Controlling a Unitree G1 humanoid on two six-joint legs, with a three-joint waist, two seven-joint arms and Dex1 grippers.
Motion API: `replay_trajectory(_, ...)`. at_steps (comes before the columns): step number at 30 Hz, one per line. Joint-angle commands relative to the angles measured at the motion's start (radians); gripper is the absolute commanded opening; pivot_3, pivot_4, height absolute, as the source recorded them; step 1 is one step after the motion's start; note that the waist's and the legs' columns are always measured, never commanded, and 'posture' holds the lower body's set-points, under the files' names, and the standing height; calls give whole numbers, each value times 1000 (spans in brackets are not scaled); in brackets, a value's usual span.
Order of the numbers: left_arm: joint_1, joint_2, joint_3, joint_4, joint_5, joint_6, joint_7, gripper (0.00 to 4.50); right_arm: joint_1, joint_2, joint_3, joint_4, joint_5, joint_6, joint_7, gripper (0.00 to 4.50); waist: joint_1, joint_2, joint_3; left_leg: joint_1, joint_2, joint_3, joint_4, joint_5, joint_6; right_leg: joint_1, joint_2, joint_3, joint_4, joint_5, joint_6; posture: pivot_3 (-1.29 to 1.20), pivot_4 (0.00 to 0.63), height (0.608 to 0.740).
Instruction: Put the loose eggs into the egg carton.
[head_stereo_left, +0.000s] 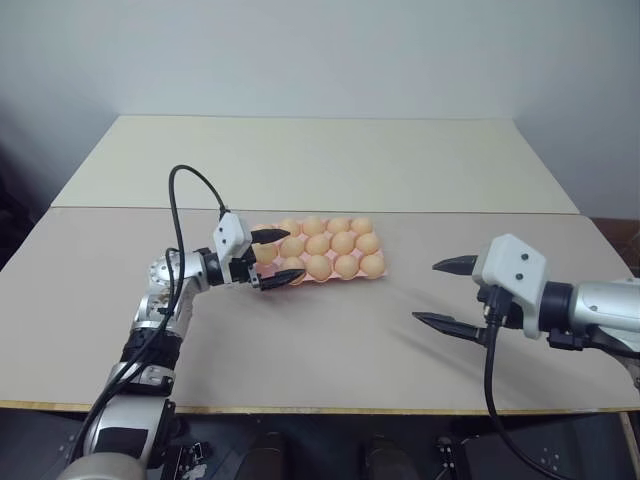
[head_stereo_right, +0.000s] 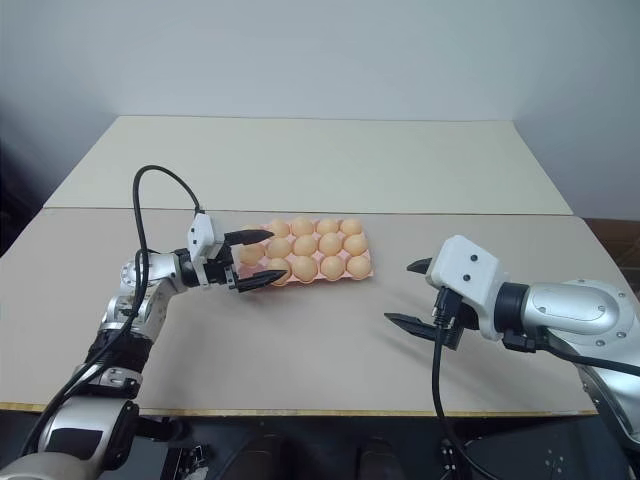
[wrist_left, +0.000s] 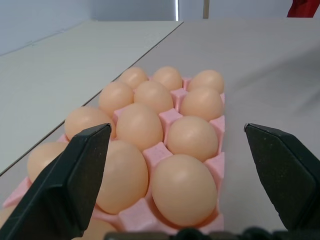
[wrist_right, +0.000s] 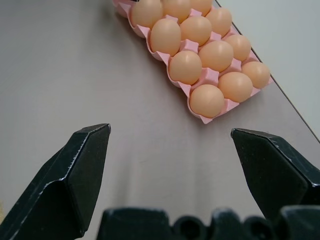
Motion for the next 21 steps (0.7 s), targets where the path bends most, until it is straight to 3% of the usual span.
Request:
replay_trajectory(1,0,40,60,-83,-58,29,-14,4473,1,-8,-48,-26,12,4,-7,4500,-3,0,0,0,0,0,0,0,0,0,0,0,0,0,0,0,150,740)
replay_trajectory(4,48,106,95,-170,-88,88,-25,4473,-1,-7,-55,-29,20,7,-3,4500,-11,0,0,0,1,0,0,0,0,0,1,0,0,0,0,0,150,740)
replay_trajectory(8,188,276,163,-344,-134,179,-82,4473,-5,-20,-76,-20,43,-4,37,4500,-22,0,0,1,2,0,0,0,0,0,1,1,0,0,0,0,150,740)
replay_trajectory(14,471,501,376,-555,-179,298,-90,4473,-40,-41,-86,12,102,-34,135,4500,-17,0,0,1,4,-1,-1,0,0,1,0,0,0,0,0,0,150,740)
replay_trajectory(21,766,569,641,-738,-159,380,-63,4473,-88,-34,-32,46,94,-60,173,4500,-9,0,0,2,3,-1,-2,0,0,2,-1,-1,-1,0,0,0,150,740)
